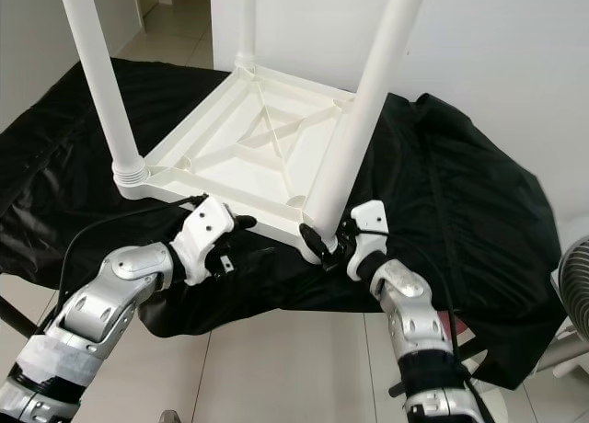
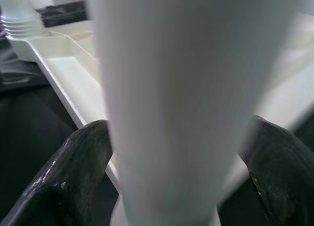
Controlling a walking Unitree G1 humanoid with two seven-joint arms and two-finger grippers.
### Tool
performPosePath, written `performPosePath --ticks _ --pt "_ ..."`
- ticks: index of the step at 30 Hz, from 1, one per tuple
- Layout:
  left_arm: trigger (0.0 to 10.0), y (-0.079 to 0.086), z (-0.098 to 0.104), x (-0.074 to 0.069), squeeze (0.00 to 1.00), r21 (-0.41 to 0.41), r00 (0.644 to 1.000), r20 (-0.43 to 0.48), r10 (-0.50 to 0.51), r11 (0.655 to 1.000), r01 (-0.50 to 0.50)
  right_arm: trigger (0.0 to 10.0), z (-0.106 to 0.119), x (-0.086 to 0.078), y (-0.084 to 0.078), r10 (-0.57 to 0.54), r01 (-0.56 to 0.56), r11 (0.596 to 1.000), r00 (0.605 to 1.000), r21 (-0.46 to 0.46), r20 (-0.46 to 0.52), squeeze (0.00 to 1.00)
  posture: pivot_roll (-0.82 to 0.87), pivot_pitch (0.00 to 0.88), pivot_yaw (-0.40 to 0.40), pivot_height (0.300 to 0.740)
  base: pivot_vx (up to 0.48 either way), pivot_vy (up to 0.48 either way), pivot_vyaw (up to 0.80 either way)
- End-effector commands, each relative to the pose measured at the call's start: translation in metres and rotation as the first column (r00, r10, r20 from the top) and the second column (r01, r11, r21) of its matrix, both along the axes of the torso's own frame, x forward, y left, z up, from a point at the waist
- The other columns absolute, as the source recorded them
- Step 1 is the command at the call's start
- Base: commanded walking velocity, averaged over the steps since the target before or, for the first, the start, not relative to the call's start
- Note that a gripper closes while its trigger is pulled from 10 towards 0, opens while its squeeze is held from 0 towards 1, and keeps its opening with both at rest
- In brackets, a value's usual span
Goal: Building children table
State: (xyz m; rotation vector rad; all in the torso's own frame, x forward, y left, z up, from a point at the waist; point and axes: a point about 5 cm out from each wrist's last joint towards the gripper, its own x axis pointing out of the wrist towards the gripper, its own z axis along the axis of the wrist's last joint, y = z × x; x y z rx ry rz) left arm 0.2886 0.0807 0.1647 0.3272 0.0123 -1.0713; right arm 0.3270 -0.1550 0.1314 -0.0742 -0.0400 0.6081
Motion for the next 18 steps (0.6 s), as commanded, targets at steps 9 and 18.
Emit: performPosePath --ticks 9,18 --pt "10.0 0.0006 0.0005 0.0008 0.0 0.009 1.0 0.006 -0.009 1.0 0.009 0.0 -0.01 0.006 0.0059 0.059 -0.06 0.998 0.998 -0.036 -0.033 0.0 0.05 0.02 -0.095 0.74 0.0 0.0 0.0" --pt "10.0 0.0029 0.0009 0.0009 0.0 0.008 1.0 0.007 -0.001 1.0 0.001 3.1 -0.0138 0.0091 0.0026 0.097 -0.098 0.995 0.994 -0.021 -0.054 0.0 0.04 0.029 -0.092 0.74 0.0 0.0 0.0"
